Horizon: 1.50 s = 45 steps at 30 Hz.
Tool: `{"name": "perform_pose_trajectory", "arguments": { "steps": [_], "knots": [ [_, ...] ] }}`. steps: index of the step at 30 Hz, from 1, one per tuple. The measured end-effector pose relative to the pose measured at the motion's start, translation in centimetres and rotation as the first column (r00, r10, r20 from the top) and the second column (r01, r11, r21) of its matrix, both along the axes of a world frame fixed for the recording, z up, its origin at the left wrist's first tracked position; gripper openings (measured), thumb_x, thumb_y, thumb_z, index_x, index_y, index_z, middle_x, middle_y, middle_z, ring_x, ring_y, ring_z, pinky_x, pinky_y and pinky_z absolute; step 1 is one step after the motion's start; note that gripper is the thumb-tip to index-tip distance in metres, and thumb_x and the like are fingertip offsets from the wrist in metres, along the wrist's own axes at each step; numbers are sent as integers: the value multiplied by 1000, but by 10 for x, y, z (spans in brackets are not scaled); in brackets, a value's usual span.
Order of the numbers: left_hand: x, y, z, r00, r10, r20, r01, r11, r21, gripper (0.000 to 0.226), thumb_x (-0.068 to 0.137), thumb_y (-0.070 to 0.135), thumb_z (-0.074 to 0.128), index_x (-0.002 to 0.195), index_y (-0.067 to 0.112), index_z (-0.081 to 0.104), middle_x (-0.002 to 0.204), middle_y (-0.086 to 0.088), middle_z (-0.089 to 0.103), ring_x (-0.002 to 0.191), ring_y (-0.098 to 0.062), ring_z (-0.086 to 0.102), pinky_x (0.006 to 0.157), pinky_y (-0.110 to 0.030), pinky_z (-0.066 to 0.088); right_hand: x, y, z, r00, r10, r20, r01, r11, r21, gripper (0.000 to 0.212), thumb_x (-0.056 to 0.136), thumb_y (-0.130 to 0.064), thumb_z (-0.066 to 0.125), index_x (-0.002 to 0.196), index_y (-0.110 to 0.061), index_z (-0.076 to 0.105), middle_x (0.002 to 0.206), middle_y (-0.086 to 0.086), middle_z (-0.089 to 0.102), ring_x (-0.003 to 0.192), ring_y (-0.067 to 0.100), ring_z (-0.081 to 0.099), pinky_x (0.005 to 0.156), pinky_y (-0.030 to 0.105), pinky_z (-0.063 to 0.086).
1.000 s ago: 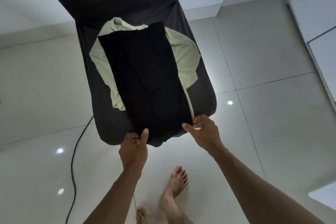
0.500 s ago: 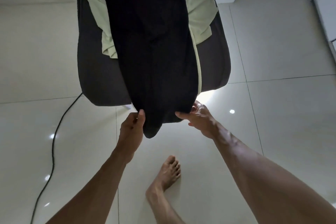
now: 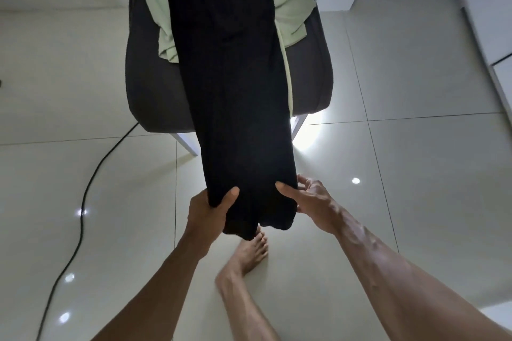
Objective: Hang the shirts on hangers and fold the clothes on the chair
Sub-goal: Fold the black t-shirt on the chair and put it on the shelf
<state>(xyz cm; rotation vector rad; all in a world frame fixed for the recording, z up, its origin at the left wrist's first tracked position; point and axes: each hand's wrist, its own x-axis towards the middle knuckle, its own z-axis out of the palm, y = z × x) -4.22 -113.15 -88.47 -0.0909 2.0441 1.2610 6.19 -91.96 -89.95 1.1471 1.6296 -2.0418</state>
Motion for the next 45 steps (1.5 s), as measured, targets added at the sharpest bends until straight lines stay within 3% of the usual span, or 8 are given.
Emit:
{"name": "perform_pose_trajectory", "arguments": {
  "steps": [13,19,24,28,33,37,42,45],
  "knots": [
    [55,-26,84,994,112,9,-112,994,7,42,87,45,70,121,19,66,107,3,72,104,-24,67,91,-45,58,53,-59,98,980,-200,26,197,977,84,32,92,-31,72,115,-10,66,97,5,78,84,20,76,76,36,63],
    [66,-38,130,979,196,52,-193,980,-55,43,89,39,71,122,17,53,107,-10,67,89,-30,69,63,-40,62,70,-70,152,982,-187,-15,187,965,184,44,92,-18,72,125,-23,43,98,10,74,80,19,76,68,35,63],
    [44,-36,182,989,147,18,-148,989,22,27,94,24,68,116,23,52,97,-16,67,74,-33,70,50,-36,58,41,-59,209,992,-128,17,124,979,165,13,92,-6,69,97,-17,73,99,11,71,82,21,70,62,32,60],
    [7,-12,226,990,138,37,-141,986,85,20,93,21,69,87,2,70,93,-18,72,78,-32,72,64,-43,63,4,-31,253,1000,-26,-18,26,1000,6,30,88,-3,63,114,-17,71,111,10,68,96,23,66,68,33,56],
    [-74,7,270,977,-44,207,-30,940,341,63,60,5,89,117,6,63,111,-15,72,102,-29,71,89,-39,58,-59,19,293,982,88,-169,-133,953,-272,73,72,16,62,136,-18,54,134,13,60,118,33,61,85,41,57],
    [-149,36,275,977,-211,13,207,967,146,67,64,-19,80,118,15,61,113,-9,68,107,-26,66,91,-43,58,-131,58,302,959,228,-167,-247,963,-103,75,75,33,55,134,-12,53,129,9,66,120,30,63,88,44,59],
    [-231,92,243,981,-50,-188,50,999,-8,7,90,9,71,97,10,71,81,-11,73,70,-21,68,79,-45,59,-226,96,274,984,175,-30,-158,938,310,28,96,5,54,115,-9,69,88,1,71,76,14,70,77,35,61],
    [-272,121,224,963,10,-269,-41,993,-110,25,88,31,74,81,7,70,69,-8,68,62,-20,63,61,-35,53,-277,117,250,977,210,39,-208,894,397,14,96,-16,64,108,-13,71,82,7,63,70,17,59,63,26,49]
  ]
}}
